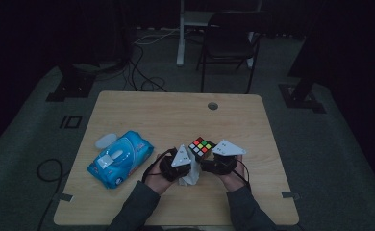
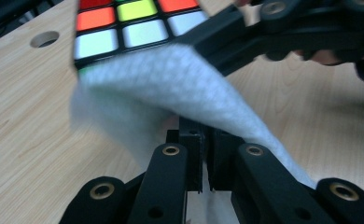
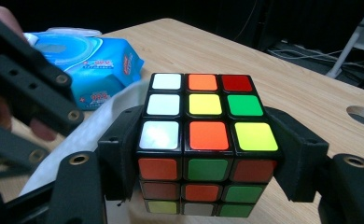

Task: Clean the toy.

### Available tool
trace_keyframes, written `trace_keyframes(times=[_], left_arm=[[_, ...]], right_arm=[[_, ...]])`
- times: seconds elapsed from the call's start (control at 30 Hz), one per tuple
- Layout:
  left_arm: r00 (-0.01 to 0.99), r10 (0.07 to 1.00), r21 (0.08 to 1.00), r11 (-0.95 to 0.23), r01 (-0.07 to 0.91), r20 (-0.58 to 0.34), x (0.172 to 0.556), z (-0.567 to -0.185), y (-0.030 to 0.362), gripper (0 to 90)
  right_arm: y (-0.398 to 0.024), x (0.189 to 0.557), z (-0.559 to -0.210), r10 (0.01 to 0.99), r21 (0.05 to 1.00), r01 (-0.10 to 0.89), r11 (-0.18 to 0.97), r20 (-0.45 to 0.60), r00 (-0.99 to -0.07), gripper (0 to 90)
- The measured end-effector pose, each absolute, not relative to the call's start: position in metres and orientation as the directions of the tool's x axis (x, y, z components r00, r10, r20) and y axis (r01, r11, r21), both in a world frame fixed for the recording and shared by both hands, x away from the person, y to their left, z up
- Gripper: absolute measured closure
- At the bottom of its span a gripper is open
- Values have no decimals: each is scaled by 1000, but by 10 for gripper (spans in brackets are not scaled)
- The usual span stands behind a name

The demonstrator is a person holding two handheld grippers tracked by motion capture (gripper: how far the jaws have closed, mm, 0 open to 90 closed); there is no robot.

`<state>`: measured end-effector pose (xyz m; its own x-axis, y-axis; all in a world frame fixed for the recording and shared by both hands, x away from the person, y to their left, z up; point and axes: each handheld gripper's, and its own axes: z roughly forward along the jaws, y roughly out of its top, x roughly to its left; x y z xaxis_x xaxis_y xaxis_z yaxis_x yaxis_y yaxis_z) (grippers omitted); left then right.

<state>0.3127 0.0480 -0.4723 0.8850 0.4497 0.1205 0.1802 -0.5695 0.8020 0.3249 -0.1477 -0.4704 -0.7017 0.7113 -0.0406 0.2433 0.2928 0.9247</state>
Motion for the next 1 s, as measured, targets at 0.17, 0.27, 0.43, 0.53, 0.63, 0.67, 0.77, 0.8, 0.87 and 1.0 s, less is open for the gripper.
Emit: trace_keyframes(times=[0.17,0.27,0.43,0.53,0.63,0.67,0.77,0.8,0.87,1.0], left_arm=[[898,426,815,-557,162,112,310,-472,43,868],[900,421,817,-555,156,114,310,-472,43,868],[893,436,818,-551,166,113,314,-471,49,869],[871,477,817,-545,189,116,319,-469,56,866],[853,509,818,-536,208,117,325,-467,64,865],[847,519,821,-530,213,115,326,-467,67,865],[834,540,827,-517,221,114,329,-464,72,865],[829,548,831,-509,225,111,329,-464,73,864],[826,553,832,-507,226,113,329,-463,73,862],[826,552,836,-502,223,112,327,-463,70,861]], right_arm=[[-147,325,-472,708,922,250,297,-37,-705,341],[-147,325,-471,705,924,248,292,-33,-709,341],[-148,325,-471,715,923,245,295,-43,-698,341],[-149,325,-470,711,924,249,291,-35,-702,341],[-148,325,-470,709,923,244,297,-42,-704,341],[-148,325,-470,708,923,244,298,-42,-705,342],[-147,325,-471,707,922,243,301,-45,-706,342],[-147,325,-471,706,921,246,303,-43,-706,341],[-147,325,-471,706,920,249,302,-40,-707,342],[-147,326,-471,709,923,247,296,-39,-705,341]])
